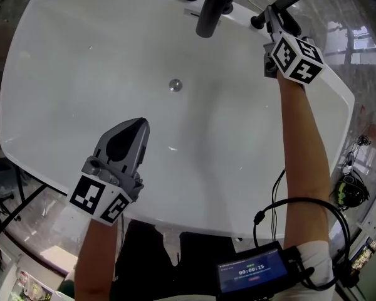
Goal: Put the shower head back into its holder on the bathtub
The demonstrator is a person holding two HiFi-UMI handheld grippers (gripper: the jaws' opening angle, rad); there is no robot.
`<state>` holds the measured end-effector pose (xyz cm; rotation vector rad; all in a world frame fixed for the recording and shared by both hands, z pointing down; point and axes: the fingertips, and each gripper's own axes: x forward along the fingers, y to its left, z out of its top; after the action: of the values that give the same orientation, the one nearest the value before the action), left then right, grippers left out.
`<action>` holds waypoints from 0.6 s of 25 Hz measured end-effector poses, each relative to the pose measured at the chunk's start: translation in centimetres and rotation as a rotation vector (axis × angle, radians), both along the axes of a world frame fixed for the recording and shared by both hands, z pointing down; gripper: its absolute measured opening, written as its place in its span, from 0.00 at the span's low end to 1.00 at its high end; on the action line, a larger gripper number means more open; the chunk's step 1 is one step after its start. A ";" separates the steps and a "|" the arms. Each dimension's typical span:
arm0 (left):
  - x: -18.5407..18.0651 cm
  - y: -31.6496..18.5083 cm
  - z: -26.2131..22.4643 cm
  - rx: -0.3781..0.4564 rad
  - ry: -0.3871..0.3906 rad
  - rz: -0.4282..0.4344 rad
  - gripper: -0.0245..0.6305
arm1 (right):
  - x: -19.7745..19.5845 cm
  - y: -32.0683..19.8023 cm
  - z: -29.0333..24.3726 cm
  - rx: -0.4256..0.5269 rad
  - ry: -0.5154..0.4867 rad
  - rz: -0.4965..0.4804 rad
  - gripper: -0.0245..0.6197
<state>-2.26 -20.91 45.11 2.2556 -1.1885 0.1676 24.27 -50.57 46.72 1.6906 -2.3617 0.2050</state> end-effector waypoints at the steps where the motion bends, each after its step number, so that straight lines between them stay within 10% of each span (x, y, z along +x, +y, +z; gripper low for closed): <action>1: 0.1 0.0 -0.4 0.010 -0.001 0.005 0.06 | 0.3 0.2 -0.6 0.010 -0.018 0.011 0.24; 15: 2.6 4.8 -11.9 0.151 -0.033 0.002 0.06 | 1.3 19.9 -13.7 0.066 -0.149 -0.073 0.29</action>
<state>0.37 -16.08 33.24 2.3928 -1.2544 0.1199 25.56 -30.69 33.00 1.6680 -2.5606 0.2508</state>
